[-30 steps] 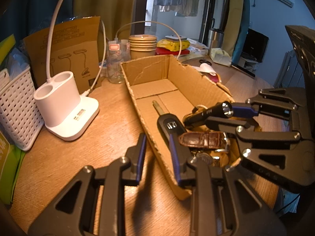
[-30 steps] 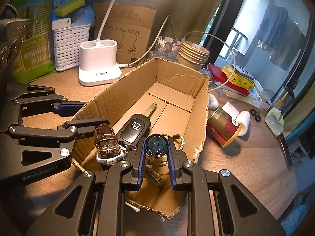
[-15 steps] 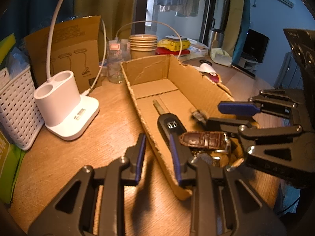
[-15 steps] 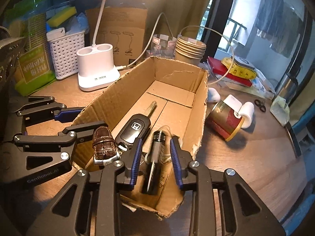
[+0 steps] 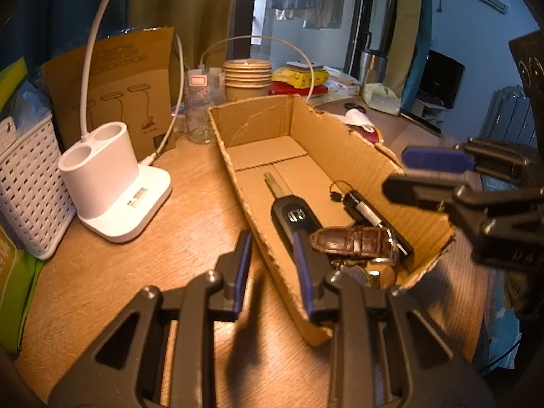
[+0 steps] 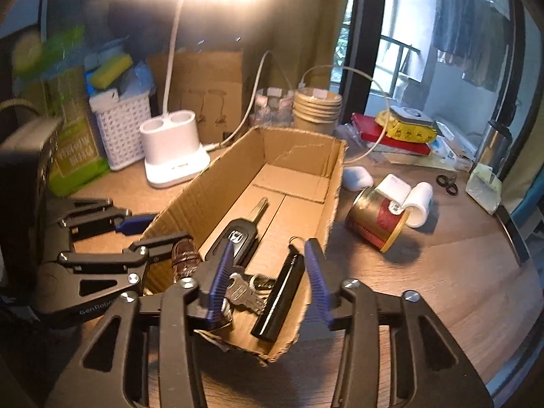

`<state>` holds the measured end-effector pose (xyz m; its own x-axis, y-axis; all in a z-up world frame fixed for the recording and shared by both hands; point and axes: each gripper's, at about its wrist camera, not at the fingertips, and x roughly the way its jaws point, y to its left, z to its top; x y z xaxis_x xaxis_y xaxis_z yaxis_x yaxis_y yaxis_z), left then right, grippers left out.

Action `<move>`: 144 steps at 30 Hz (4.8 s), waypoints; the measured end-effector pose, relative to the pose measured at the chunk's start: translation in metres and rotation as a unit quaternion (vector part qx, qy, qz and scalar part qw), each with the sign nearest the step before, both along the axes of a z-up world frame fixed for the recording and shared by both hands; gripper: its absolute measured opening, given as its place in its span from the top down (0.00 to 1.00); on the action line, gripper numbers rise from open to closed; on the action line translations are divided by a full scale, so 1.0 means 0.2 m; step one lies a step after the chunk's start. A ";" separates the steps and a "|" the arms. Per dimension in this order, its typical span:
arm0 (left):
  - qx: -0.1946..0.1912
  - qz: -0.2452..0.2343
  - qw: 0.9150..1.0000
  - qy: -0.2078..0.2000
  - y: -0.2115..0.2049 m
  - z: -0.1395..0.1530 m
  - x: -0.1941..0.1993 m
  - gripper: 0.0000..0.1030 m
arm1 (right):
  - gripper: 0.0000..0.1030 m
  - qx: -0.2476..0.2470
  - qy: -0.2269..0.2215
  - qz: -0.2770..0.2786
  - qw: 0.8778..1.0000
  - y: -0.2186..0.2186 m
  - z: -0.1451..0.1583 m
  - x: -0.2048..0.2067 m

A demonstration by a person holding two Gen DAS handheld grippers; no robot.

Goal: Organize rigid objects
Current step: 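Lower the flashlight into the box and open the right gripper, then move the right gripper to the red-and-gold can, then close the right gripper around the red-and-gold can, then carry the can with the right gripper over the box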

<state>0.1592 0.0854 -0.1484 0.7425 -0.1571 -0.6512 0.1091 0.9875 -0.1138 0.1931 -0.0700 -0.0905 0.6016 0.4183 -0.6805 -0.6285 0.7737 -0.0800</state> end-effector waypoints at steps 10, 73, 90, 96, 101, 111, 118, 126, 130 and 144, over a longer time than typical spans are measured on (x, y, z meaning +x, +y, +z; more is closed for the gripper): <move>0.000 0.000 1.000 0.000 0.00 0.00 0.00 0.74 | 0.37 0.039 -0.005 -0.065 0.997 -0.16 0.07 0.12; -0.001 0.001 1.000 0.000 0.00 0.00 0.00 0.73 | 0.23 0.073 0.094 -0.198 0.973 -0.22 -0.21 0.85; -0.001 0.001 1.000 0.000 0.00 0.00 0.00 0.73 | 0.26 0.085 0.090 -0.197 0.973 -0.30 -0.18 0.78; -0.001 0.001 1.000 0.000 0.00 0.00 0.00 0.73 | 0.26 0.094 0.074 -0.187 0.975 -0.32 -0.11 0.70; -0.001 0.001 1.000 0.000 0.00 0.00 0.00 0.73 | 0.26 0.100 0.061 -0.173 0.978 -0.31 -0.03 0.62; -0.001 0.000 1.000 0.000 0.00 0.00 0.00 0.73 | 0.26 0.112 0.030 -0.139 0.983 -0.27 0.12 0.47; -0.001 0.000 1.000 0.000 0.01 0.00 0.01 0.73 | 0.26 0.120 0.017 -0.114 0.986 -0.23 0.21 0.37; -0.001 0.000 1.000 0.000 0.00 0.00 0.00 0.73 | 0.26 0.115 0.014 -0.074 0.991 -0.12 0.22 0.29; -0.001 0.000 1.000 0.000 0.01 0.00 0.00 0.73 | 0.26 0.111 0.017 -0.056 0.992 -0.06 0.22 0.26; -0.001 0.001 1.000 0.000 0.00 0.00 0.00 0.73 | 0.26 0.085 0.038 -0.022 0.995 0.07 0.10 0.22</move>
